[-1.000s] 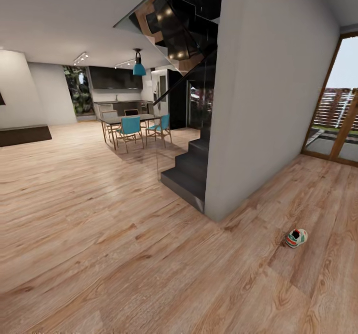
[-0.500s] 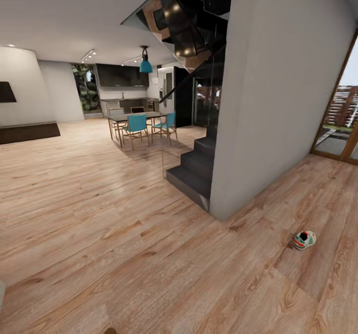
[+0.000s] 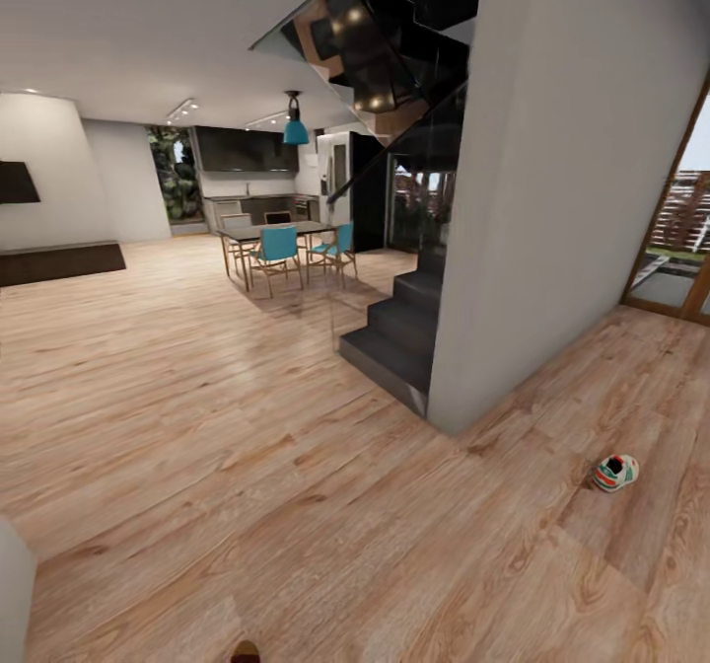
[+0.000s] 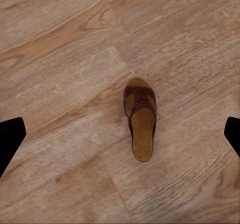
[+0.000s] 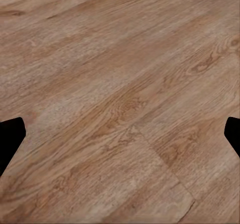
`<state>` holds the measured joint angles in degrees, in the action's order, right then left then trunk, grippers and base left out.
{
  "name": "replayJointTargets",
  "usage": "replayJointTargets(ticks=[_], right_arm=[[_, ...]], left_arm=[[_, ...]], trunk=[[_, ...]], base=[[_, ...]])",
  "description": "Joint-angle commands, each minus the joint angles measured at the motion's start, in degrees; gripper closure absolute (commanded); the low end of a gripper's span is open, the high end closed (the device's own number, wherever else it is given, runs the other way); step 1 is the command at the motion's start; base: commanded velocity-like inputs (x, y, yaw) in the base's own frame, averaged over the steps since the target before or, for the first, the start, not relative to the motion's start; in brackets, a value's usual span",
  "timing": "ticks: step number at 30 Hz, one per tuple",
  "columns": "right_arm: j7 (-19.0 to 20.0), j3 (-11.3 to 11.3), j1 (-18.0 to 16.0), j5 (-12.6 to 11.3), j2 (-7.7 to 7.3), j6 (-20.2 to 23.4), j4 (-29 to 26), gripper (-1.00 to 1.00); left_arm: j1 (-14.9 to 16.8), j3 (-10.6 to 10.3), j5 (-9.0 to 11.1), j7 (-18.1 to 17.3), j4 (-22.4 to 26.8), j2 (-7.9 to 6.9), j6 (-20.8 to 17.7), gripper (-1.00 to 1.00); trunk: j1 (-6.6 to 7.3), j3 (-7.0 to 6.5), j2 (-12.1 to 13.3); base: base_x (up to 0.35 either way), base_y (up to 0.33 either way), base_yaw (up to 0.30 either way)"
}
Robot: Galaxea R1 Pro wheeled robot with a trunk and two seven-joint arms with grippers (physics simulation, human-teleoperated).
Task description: Pick up the two gym shoes and the two sandals from the corridor floor and place them onto the hallstand (shoe rack) in the corridor, making sure they are on the rack and not on the floor. Arrange them so the two gym shoes are next to each other and the two sandals are next to each other.
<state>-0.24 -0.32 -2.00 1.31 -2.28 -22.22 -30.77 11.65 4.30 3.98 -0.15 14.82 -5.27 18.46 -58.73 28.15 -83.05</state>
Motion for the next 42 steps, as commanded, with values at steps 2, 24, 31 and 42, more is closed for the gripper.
replayJointTargets(ticks=[2, 24, 31, 42], right_arm=[[0.0, 0.0, 0.0, 0.1, 0.00, -0.2, 0.0, -1.00], [0.0, 0.0, 0.0, 0.1, 0.00, -0.2, -0.1, -1.00], [0.0, 0.0, 0.0, 0.1, 0.00, -0.2, -0.1, -1.00], [0.0, 0.0, 0.0, 0.1, 0.00, -0.2, -0.1, -1.00]], left_arm=[[0.0, -0.1, 0.4, 0.0, -0.1, 0.00, 0.2, -1.00], [0.0, -0.1, 0.3, 0.0, -0.1, 0.00, 0.2, -1.00], [0.0, -0.1, 0.3, 0.0, -0.1, -0.01, 0.2, -1.00], [0.0, 0.0, 0.3, 0.0, -0.1, -0.01, 0.2, -1.00]], trunk=[[0.01, 0.06, 0.0], [0.01, 0.41, 0.0], [0.01, 0.54, 0.0], [0.01, 0.57, 0.0]], base=[[-0.018, 0.283, 0.000], [-0.002, 0.145, 0.210], [0.000, 0.003, 0.193], [0.000, 0.023, 0.027]])
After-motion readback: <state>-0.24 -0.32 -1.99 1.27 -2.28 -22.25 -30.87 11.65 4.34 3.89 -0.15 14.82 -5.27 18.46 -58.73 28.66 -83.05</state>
